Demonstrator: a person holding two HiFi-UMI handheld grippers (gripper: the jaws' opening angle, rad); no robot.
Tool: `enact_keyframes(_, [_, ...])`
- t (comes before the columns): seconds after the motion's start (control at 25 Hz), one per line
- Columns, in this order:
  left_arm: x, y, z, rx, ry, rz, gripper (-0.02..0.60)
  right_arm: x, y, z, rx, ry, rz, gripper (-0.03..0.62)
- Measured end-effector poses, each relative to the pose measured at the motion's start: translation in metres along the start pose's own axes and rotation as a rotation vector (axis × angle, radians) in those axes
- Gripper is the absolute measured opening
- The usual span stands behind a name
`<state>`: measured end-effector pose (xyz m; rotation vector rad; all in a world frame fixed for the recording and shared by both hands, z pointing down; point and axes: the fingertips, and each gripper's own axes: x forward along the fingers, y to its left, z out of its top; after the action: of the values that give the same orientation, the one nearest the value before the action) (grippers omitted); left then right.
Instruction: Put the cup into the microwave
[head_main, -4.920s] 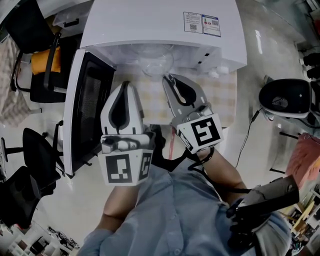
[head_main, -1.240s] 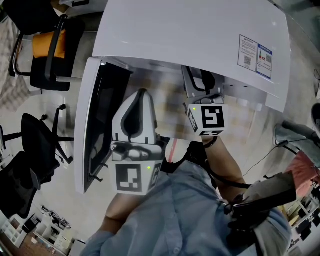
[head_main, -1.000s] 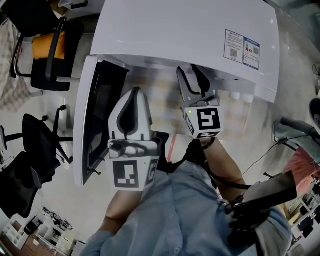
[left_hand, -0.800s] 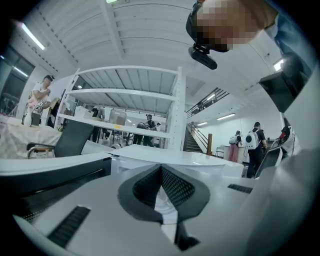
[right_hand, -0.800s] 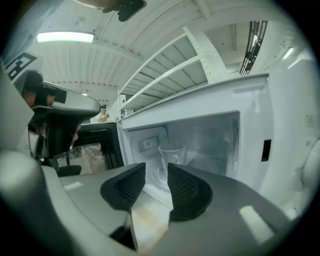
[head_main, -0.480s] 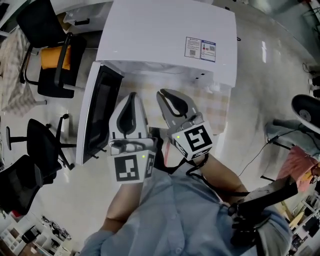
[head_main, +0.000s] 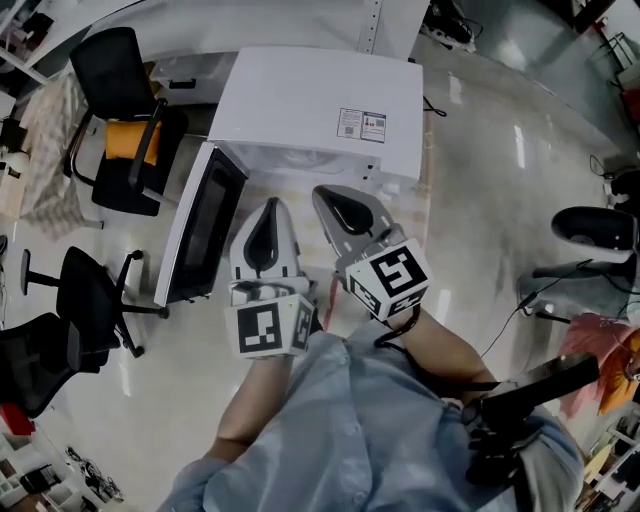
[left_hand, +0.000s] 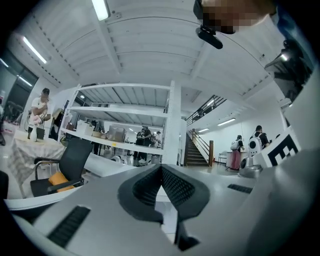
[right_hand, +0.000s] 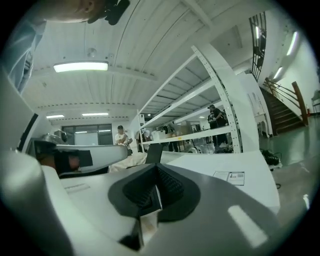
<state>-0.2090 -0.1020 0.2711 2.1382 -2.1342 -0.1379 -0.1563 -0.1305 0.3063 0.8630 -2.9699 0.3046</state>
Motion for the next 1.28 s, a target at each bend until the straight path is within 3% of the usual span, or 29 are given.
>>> enact_keyframes(0.6, [-0.019,-0.026,0.041,0.031,-0.105,0.050,0.006,-0.027,0.017,0.041,-0.046,-0.070,0.094,0.000])
enact_keyframes(1.28, [-0.017,-0.027,0.041,0.032,-0.101,0.046,0.006,-0.025,0.015,0.040,-0.055,-0.063,0.086,0.000])
